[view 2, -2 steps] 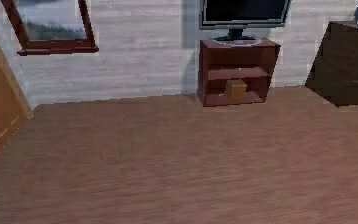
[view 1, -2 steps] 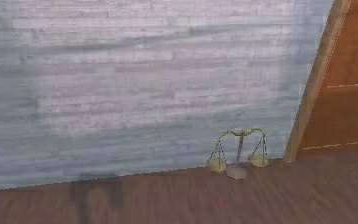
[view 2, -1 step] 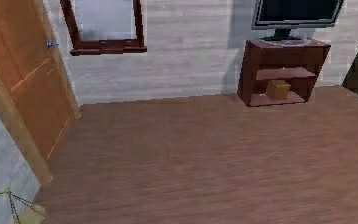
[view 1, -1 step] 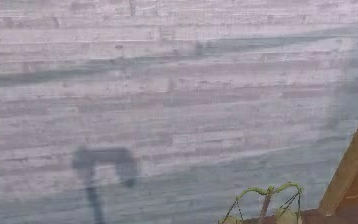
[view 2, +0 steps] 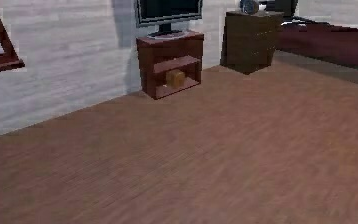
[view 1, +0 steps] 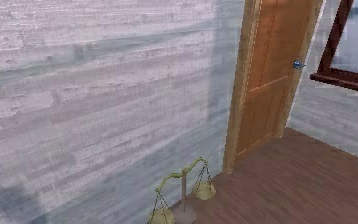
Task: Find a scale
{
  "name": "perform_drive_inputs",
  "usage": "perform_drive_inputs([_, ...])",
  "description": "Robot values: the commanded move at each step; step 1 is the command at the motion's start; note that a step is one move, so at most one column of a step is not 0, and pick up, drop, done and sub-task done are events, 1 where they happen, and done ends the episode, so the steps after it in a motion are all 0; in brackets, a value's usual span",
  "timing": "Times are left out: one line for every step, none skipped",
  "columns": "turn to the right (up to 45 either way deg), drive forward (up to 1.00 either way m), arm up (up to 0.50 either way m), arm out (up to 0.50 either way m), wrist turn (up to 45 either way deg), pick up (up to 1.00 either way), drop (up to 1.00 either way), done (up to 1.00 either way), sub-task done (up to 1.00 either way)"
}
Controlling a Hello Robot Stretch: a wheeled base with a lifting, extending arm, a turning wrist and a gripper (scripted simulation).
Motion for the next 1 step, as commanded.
perform_drive_inputs([0.0,0.00,0.00,0.00,0.0,0.00,0.00,1.00,0.00])
